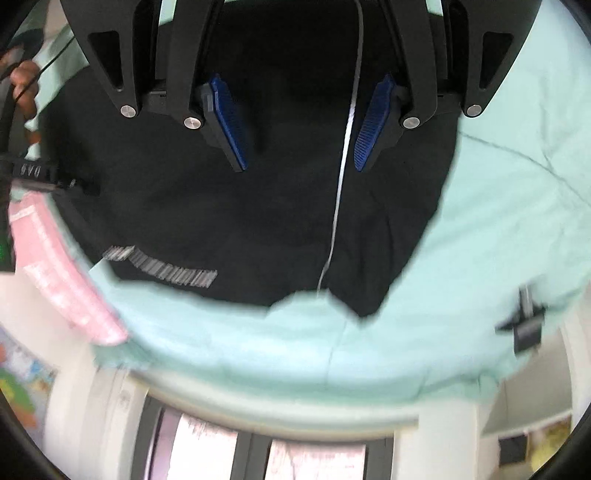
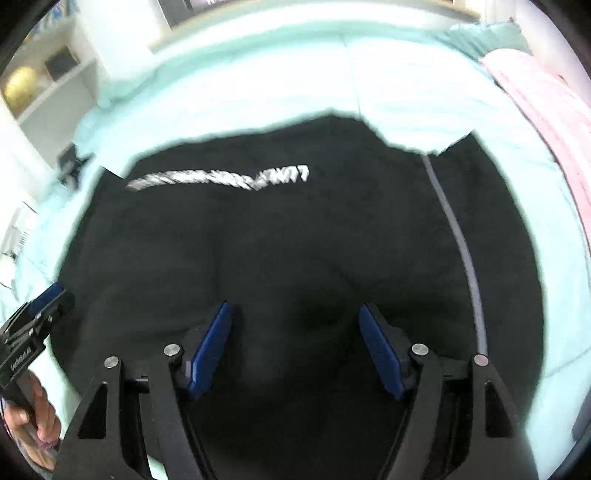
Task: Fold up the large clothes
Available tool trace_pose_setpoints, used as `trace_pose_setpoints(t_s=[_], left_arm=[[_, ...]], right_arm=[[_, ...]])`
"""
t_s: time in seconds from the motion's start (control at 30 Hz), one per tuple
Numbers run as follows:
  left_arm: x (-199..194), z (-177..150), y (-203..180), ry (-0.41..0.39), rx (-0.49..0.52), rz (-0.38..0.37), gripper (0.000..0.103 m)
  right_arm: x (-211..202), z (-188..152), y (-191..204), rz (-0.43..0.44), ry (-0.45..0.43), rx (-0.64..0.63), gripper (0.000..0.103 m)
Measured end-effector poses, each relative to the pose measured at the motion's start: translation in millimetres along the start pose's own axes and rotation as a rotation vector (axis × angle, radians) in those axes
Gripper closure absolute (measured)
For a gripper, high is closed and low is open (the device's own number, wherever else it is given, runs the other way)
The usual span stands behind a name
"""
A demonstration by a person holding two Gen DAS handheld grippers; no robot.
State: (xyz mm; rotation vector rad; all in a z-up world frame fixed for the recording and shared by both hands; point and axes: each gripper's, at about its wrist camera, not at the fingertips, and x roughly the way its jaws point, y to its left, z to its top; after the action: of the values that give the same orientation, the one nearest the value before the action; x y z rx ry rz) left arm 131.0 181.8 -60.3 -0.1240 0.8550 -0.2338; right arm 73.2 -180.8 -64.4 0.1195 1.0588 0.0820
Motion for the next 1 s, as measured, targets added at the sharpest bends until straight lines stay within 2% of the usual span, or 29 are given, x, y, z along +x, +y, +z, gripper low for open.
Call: trace_pose_setpoints(t_s=[0.13, 0.2, 0.23, 0.37, 0.43, 0.47, 0.53, 0.7, 0.9, 1.0], left_arm=[[-63.4, 19.6, -31.5, -0.148, 0.043, 0.005, 0.038], [-90.0, 24.4, -46.6, -0.207, 0.076, 0.045, 0.028], [-102.1, 24.4, -51.7, -0.233, 0.086, 0.061, 0.026], [-134.7, 25.2, -70.9, -0.279, 0.091, 0.065, 0.025], [-142.8, 24.2, -75.7, -0.279, 0.078, 0.067, 0.024], [-143.5, 24.5, -77.1, -0.276, 0.071, 0.077, 0.022], [-147.7, 24.3, -79.1, -0.265, 0.070, 0.128, 0.021], [-141.5, 18.6, -63.3, -0.220, 0.069, 0.223, 0.021], [-129.2, 12.9, -44.1, -0.176, -0.010, 0.187, 0.021], [-125.4, 11.9, -44.1, -0.174, -0.002, 0.210, 0.021]], right_arm=[[-73.7, -10.5, 10.1, -0.020, -0.154, -0.017, 0.026], [-99.9, -9.6, 33.6, -0.066, -0.217, -0.044, 0.023], [-113.7, -8.9, 38.6, -0.079, -0.238, -0.060, 0.023], [-148.5, -16.1, 61.4, -0.125, -0.323, -0.100, 0.023], [-161.5, -16.1, 64.9, -0.126, -0.325, -0.090, 0.023], [-152.6, -17.8, 77.6, -0.119, -0.325, -0.087, 0.023], [-158.3, -19.3, 84.3, -0.098, -0.334, -0.086, 0.023], [-169.7, -26.9, 97.4, -0.166, -0.342, -0.106, 0.014], [-149.5, -33.1, 100.6, -0.176, -0.291, -0.105, 0.014], [-142.4, -34.5, 101.5, -0.178, -0.273, -0.100, 0.014]])
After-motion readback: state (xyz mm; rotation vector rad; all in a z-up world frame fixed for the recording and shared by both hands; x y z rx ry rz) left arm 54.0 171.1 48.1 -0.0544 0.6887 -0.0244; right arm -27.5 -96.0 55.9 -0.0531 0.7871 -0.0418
